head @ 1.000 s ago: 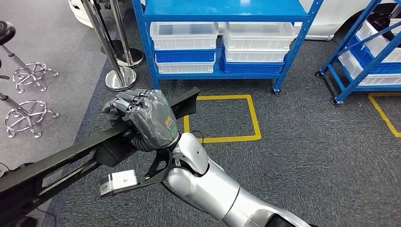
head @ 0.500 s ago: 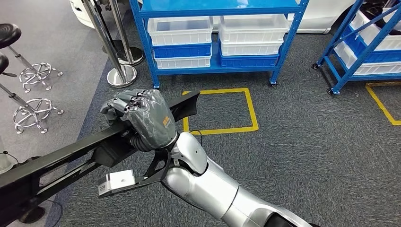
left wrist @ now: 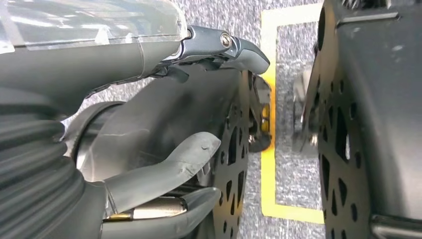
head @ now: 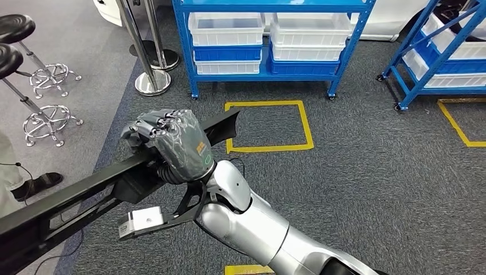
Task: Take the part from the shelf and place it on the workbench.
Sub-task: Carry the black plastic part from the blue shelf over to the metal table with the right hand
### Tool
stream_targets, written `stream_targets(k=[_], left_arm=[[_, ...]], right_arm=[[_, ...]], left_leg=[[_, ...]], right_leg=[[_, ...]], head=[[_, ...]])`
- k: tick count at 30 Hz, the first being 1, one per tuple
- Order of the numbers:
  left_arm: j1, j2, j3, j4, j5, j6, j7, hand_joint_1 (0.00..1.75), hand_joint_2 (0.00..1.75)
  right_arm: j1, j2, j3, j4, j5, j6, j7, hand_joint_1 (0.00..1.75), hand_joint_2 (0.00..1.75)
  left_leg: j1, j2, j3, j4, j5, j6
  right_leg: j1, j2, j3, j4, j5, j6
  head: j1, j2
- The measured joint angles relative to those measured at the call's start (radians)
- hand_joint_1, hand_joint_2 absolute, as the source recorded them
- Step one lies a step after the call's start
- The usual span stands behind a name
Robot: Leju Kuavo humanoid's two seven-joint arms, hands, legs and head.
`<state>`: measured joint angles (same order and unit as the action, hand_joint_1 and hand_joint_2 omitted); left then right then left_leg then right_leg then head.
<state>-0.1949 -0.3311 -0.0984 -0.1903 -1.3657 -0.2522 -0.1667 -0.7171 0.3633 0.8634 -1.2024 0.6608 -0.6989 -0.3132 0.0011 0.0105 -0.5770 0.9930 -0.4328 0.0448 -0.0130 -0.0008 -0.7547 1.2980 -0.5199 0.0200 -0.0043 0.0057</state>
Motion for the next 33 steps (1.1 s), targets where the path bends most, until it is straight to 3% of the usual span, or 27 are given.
stream_targets(k=[2,4,6,9,11,13,14,15,16,18,20,24,26,28,30,31,33], left_arm=[[0.0,0.0,0.0,0.0,0.001,-0.001,-0.002,0.0,1.75],[0.0,0.0,0.0,0.0,0.003,-0.002,-0.003,0.0,1.75],[0.0,-0.001,0.0,0.0,0.004,-0.003,-0.004,0.0,1.75],[0.0,0.0,0.0,0.0,0.006,-0.001,-0.007,0.0,1.75],[-0.001,0.0,-0.001,0.0,0.01,0.001,-0.014,0.0,1.75],[-0.001,0.001,-0.004,0.0,0.016,0.002,-0.021,0.0,1.75],[-0.001,0.001,-0.006,0.0,0.018,0.003,-0.024,0.0,1.75],[-0.002,0.002,-0.008,0.0,0.019,0.003,-0.026,0.0,1.75],[-0.002,0.002,-0.01,0.0,0.021,0.003,-0.027,0.0,1.75],[-0.003,0.002,-0.017,0.0,0.023,0.001,-0.03,0.0,1.75],[-0.001,0.002,-0.026,0.0,0.03,-0.001,-0.032,0.0,1.75],[0.0,0.002,-0.042,0.0,0.039,-0.004,-0.037,0.0,1.75],[0.0,0.002,-0.049,0.0,0.04,-0.004,-0.039,0.0,1.75],[0.0,0.002,-0.052,0.0,0.041,-0.004,-0.04,0.0,1.75],[0.0,0.002,-0.053,0.0,0.043,-0.005,-0.04,0.0,1.75],[0.0,0.002,-0.055,0.0,0.044,-0.005,-0.04,0.0,1.75],[-0.001,0.002,-0.058,0.0,0.046,-0.006,-0.04,0.0,1.75]], right_arm=[[-0.001,-0.002,0.001,0.002,-0.005,0.0,0.001,1.75,1.75],[-0.002,-0.001,0.002,0.003,-0.012,0.0,0.001,1.75,1.75],[-0.006,0.0,0.004,0.004,-0.019,0.0,0.001,1.75,1.75],[-0.015,0.001,0.011,0.009,-0.038,0.0,0.0,1.75,1.75],[-0.023,0.002,0.018,0.015,-0.05,0.0,0.0,1.75,1.75],[-0.03,0.004,0.027,0.022,-0.055,0.001,0.0,1.75,1.75],[-0.031,0.004,0.03,0.026,-0.057,0.003,0.0,1.75,1.75],[-0.031,0.004,0.033,0.03,-0.059,0.004,0.0,1.75,1.75],[-0.032,0.004,0.036,0.034,-0.063,0.006,0.0,1.75,1.75],[-0.034,0.004,0.039,0.04,-0.072,0.009,-0.002,1.75,1.75],[-0.04,0.005,0.039,0.044,-0.081,0.015,-0.007,1.75,1.75],[-0.049,0.006,0.04,0.048,-0.087,0.02,-0.014,1.75,1.75],[-0.054,0.005,0.041,0.049,-0.087,0.02,-0.015,1.75,1.75],[-0.057,0.004,0.042,0.051,-0.088,0.02,-0.016,1.75,1.75],[-0.056,0.002,0.043,0.055,-0.088,0.02,-0.016,1.75,1.75],[-0.055,0.0,0.043,0.057,-0.088,0.02,-0.016,1.75,1.75],[-0.056,-0.001,0.044,0.058,-0.088,0.02,-0.016,1.75,1.75]], left_leg=[[-0.001,0.0,-0.034,0.014,0.015,-0.004],[-0.001,-0.001,-0.059,0.028,0.026,-0.011],[0.0,0.0,-0.069,0.034,0.037,-0.024],[0.003,-0.001,-0.076,0.037,0.041,-0.042],[0.006,-0.003,-0.099,0.095,-0.015,-0.051],[0.01,-0.004,-0.131,0.212,-0.097,-0.061],[0.012,-0.004,-0.138,0.262,-0.12,-0.065],[0.014,-0.004,-0.133,0.285,-0.123,-0.068],[0.016,-0.004,-0.11,0.272,-0.11,-0.07],[0.02,-0.004,-0.024,0.153,-0.075,-0.07],[0.016,-0.008,0.042,0.046,-0.064,-0.062],[0.011,-0.009,0.047,0.015,-0.055,-0.032],[0.013,-0.005,0.043,0.008,-0.042,-0.015],[0.01,-0.001,0.034,0.008,-0.034,-0.005],[0.007,0.001,0.023,0.012,-0.03,-0.001],[0.006,0.003,0.019,0.016,-0.029,-0.001],[0.005,0.01,0.015,0.023,-0.031,-0.002]], right_leg=[[0.0,0.0,0.074,-0.067,0.044,-0.004],[0.004,0.0,0.167,-0.192,0.038,-0.012],[0.01,0.001,0.204,-0.257,0.016,-0.018],[0.01,-0.002,0.198,-0.274,0.035,-0.034],[0.006,-0.005,0.186,-0.283,0.054,-0.046],[0.007,-0.006,0.166,-0.283,0.07,-0.052],[0.007,-0.006,0.156,-0.282,0.077,-0.051],[0.007,-0.007,0.146,-0.28,0.084,-0.05],[0.007,-0.007,0.136,-0.278,0.09,-0.049],[0.006,-0.006,0.118,-0.272,0.1,-0.043],[0.006,-0.006,0.106,-0.267,0.11,-0.032],[0.005,-0.005,0.098,-0.264,0.122,-0.007],[0.005,-0.003,0.074,-0.215,0.086,-0.001],[0.004,-0.001,0.019,-0.091,0.016,0.001],[0.004,-0.001,-0.025,0.014,-0.021,0.002],[0.004,-0.001,-0.022,0.017,-0.012,0.001],[0.006,-0.009,0.043,-0.088,0.044,-0.007]], head=[[0.0,0.0],[0.0,0.0],[-0.001,0.0],[0.0,0.0],[-0.001,0.0],[-0.002,0.0],[-0.002,0.0],[-0.002,0.0],[-0.002,0.0],[-0.002,0.0],[-0.002,0.0],[-0.002,0.0],[-0.001,0.0],[-0.001,0.0],[-0.001,0.0],[-0.001,0.0],[-0.001,0.0]])
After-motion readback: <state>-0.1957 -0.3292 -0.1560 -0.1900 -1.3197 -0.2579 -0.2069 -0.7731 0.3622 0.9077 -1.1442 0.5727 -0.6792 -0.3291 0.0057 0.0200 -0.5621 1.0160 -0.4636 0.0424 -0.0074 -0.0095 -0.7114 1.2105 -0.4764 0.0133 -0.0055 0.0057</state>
